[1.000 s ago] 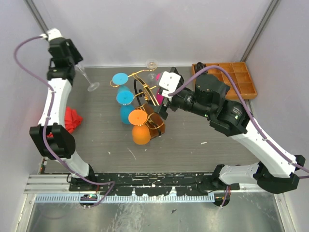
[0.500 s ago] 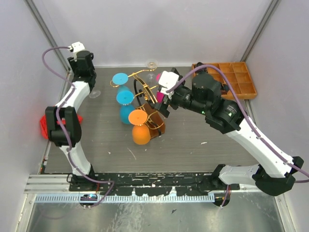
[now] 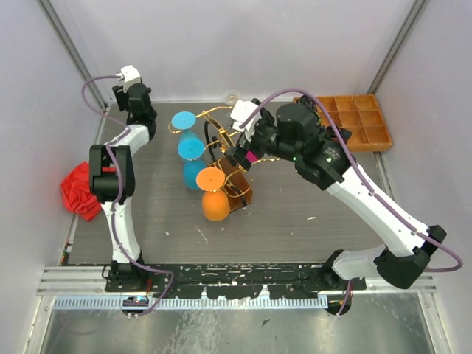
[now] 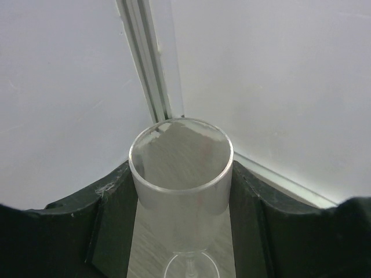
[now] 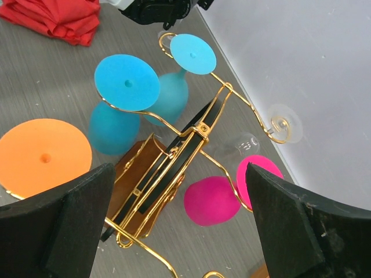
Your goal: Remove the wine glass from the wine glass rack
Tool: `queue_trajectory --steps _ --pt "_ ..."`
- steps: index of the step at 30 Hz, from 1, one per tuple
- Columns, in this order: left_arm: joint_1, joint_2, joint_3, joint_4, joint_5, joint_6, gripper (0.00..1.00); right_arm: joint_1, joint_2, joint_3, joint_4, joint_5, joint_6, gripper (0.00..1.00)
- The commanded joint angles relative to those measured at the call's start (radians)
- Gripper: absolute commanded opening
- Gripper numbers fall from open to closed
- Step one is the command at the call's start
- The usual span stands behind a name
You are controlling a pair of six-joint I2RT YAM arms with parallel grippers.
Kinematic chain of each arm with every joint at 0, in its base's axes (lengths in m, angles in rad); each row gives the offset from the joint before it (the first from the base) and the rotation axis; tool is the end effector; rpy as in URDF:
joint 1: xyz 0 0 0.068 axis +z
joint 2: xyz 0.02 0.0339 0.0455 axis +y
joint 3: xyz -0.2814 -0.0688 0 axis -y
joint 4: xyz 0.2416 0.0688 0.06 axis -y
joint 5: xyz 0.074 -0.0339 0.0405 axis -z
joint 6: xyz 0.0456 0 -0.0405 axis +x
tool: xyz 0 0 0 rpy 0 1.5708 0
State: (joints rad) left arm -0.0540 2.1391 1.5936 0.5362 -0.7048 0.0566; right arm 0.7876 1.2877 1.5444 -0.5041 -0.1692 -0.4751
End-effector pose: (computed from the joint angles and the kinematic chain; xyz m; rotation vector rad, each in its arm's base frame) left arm 0.5187 0.0016 0.2756 -0.4654 1.5366 0.5567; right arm 0.1887 0.2004 0.4739 -1.1755 1.4033 0.3744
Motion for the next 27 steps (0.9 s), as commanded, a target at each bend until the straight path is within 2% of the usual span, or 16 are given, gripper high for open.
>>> queue_trajectory --steps 1,6,10,17,22,24,27 --pt "0.002 0.026 -0.001 0.236 -0.059 0.033 0.40 -0.026 0.010 0.030 0.068 -0.034 0.018 1.00" --pt "0.002 0.054 -0.020 0.252 -0.068 -0.008 0.46 -0.038 0.022 0.027 0.075 -0.034 0.020 1.00" --pt "0.002 0.065 -0.020 0.210 -0.058 -0.052 0.56 -0.048 0.030 0.032 0.076 -0.036 0.023 1.00" --pt "0.003 0.078 -0.022 0.153 -0.040 -0.088 0.69 -0.065 0.029 0.028 0.080 -0.059 0.033 1.00" --pt "0.003 0.073 -0.041 0.141 -0.018 -0.096 0.86 -0.089 0.021 0.018 0.101 -0.089 0.052 1.00" --pt "0.003 0.066 -0.043 0.125 -0.019 -0.105 0.98 -0.095 0.027 0.017 0.101 -0.087 0.058 1.00" --pt "0.003 0.039 -0.062 0.112 -0.010 -0.126 0.98 -0.102 0.031 0.026 0.112 -0.090 0.090 1.00"
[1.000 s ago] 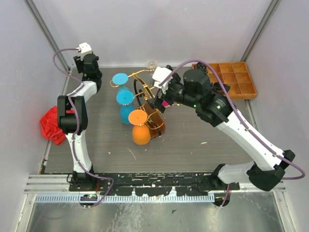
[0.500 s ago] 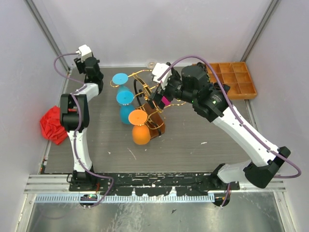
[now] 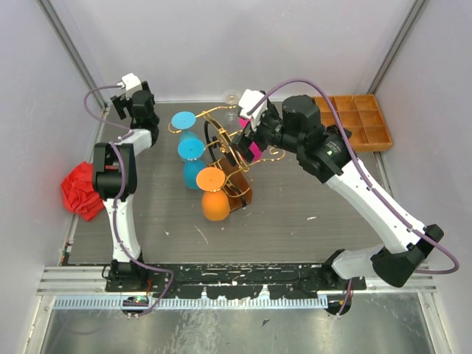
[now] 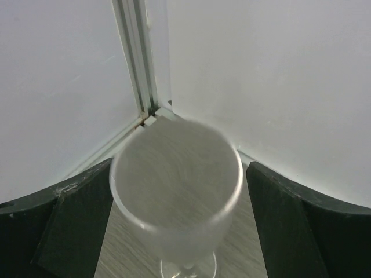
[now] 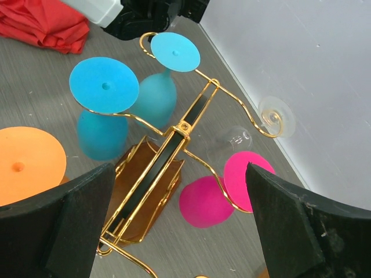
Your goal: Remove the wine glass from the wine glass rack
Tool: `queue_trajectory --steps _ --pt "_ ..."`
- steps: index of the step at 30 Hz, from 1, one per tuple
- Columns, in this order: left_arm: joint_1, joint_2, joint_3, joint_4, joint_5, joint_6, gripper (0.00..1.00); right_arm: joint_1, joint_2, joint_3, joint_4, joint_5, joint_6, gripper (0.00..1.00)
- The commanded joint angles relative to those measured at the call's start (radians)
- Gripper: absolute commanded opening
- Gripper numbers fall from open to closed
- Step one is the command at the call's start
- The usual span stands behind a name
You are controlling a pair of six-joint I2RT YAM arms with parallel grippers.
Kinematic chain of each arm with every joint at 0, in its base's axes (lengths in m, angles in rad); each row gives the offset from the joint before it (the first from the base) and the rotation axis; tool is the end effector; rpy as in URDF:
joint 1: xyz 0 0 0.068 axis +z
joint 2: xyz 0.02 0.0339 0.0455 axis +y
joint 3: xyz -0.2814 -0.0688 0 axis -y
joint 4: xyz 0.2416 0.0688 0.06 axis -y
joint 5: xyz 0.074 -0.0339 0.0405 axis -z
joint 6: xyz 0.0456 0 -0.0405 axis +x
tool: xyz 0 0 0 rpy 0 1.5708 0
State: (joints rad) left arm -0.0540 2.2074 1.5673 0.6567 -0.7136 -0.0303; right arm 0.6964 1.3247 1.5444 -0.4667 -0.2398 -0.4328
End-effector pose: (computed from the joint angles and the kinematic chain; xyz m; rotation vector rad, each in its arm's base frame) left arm 0.5262 0.0014 0.2454 -0.5420 1.4829 0.4866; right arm 0.2147 0.1936 0.4687 -1.1189 1.4471 0.4040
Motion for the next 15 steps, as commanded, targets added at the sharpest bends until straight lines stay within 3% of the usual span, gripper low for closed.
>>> queue_trajectory --steps 1,5,9,15 --pt "0.003 -0.041 -0.038 -0.026 0.003 -0.051 0.98 -0.017 -0.001 0.038 0.075 -0.019 0.073 1.00" --pt "0.002 -0.103 -0.060 -0.090 0.027 -0.093 0.98 -0.054 0.058 0.133 0.035 -0.035 0.224 0.96" --pt "-0.001 -0.180 -0.087 -0.164 0.056 -0.119 0.98 -0.111 0.160 0.292 -0.084 -0.029 0.416 0.83" --pt "-0.006 -0.305 -0.117 -0.345 0.098 -0.195 0.98 -0.290 0.320 0.482 -0.252 -0.078 0.650 0.68"
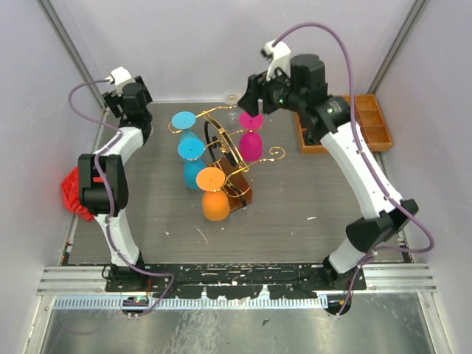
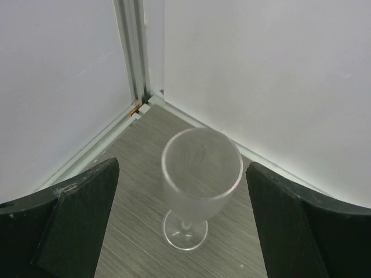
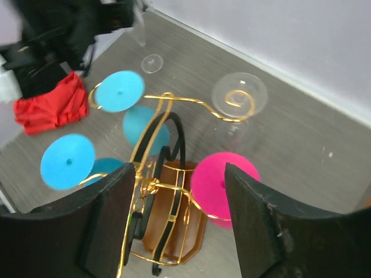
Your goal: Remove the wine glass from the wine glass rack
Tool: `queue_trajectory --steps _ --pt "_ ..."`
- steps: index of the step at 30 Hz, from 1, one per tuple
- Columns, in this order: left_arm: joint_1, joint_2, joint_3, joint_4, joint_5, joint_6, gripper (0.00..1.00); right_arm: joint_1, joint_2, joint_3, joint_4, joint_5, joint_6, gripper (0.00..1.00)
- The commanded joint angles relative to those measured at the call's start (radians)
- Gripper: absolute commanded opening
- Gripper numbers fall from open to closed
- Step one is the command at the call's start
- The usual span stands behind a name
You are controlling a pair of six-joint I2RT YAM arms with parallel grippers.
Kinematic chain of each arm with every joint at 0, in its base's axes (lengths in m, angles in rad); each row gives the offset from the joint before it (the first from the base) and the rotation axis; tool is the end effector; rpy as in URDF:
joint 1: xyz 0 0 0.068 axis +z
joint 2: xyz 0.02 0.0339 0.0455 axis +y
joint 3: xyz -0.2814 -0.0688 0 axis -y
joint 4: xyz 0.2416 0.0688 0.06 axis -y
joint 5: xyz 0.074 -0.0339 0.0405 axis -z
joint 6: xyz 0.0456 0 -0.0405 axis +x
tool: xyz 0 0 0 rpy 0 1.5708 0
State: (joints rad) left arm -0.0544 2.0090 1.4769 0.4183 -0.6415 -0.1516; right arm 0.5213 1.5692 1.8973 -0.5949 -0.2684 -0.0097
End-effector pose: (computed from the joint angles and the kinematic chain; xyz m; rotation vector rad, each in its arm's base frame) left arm 0.4886 0.0007 0.2849 -0.5539 1.5820 0.3836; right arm 0.2912 0.1812 0.4985 -0.6733 1.7452 0.6024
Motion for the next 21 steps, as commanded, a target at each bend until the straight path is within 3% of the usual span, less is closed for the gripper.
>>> queue_trajectory --steps 1,13,15,21 --pt "-0.009 -0.127 -0.035 -0.128 0.029 -0.084 0.98 -0.148 0.100 0.152 -0.139 -0.091 0.262 0.67" --pt "-0.039 -0.369 -0.111 -0.327 0.085 -0.245 0.98 -0.241 0.330 0.269 -0.047 -0.334 0.401 0.53" --pt "-0.051 -0.400 -0.092 -0.397 0.079 -0.260 0.98 -0.245 0.366 0.293 -0.036 -0.348 0.412 0.46" --pt "-0.061 -0.549 -0.147 -0.523 0.119 -0.383 0.98 -0.250 0.442 0.320 0.016 -0.357 0.451 0.47"
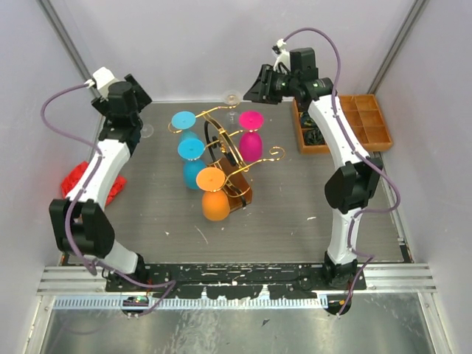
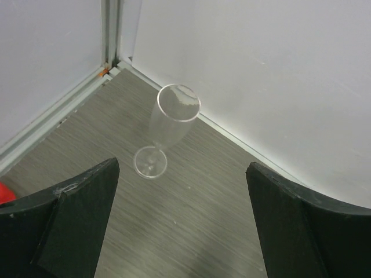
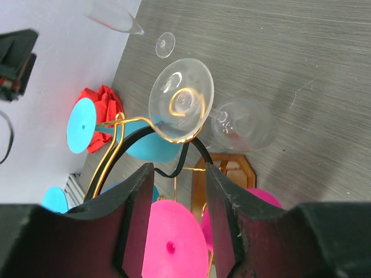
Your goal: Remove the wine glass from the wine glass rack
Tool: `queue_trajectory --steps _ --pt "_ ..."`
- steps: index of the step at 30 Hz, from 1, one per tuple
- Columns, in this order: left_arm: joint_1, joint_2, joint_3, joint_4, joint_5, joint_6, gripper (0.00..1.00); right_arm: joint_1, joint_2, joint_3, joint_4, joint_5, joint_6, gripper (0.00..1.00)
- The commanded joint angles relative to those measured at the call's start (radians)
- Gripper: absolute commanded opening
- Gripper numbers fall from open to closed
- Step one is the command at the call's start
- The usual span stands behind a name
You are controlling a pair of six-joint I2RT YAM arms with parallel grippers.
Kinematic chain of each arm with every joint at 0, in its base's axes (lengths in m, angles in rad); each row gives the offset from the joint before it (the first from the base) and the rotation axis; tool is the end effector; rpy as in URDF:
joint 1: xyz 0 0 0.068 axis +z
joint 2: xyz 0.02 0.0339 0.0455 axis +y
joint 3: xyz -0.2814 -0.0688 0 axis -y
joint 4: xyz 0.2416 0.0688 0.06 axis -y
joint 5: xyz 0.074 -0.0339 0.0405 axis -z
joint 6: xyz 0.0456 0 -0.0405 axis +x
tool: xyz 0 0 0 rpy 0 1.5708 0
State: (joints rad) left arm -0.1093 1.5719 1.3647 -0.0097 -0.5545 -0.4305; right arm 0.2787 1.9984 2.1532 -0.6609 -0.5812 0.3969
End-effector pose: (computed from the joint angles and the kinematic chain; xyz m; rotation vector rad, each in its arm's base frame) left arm 0.3796 -0.0175 0.3796 -0.6601 1.6271 0.1027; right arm 0.4394 0.1518 0.4117 -0.2466 2.1292 1.0077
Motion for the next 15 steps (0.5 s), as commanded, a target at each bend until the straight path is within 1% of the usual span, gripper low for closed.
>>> queue_trajectory --steps 1,3,5,8,11,15 --pt "-0.009 -0.140 -0.049 -0.109 0.052 -0.130 0.98 -0.006 0.025 0.072 0.084 -0.045 0.046 0.49" --pt "-0.026 -0.184 -0.067 -0.135 0.098 -0.149 0.98 -0.008 0.051 0.082 0.096 -0.053 0.054 0.53" --pt "-0.043 -0.224 -0.060 -0.210 0.100 -0.160 0.98 -0.009 0.076 0.095 0.115 -0.074 0.069 0.53" --pt "-0.045 -0.289 -0.077 -0.268 0.097 -0.190 0.98 -0.007 0.098 0.099 0.162 -0.097 0.104 0.52" --pt "-0.046 -0.378 -0.121 -0.270 0.125 -0.213 0.98 -0.003 0.113 0.108 0.176 -0.082 0.110 0.51" --pt "-0.046 -0.428 -0.132 -0.319 0.168 -0.238 0.98 -0.003 0.138 0.124 0.183 -0.080 0.117 0.51"
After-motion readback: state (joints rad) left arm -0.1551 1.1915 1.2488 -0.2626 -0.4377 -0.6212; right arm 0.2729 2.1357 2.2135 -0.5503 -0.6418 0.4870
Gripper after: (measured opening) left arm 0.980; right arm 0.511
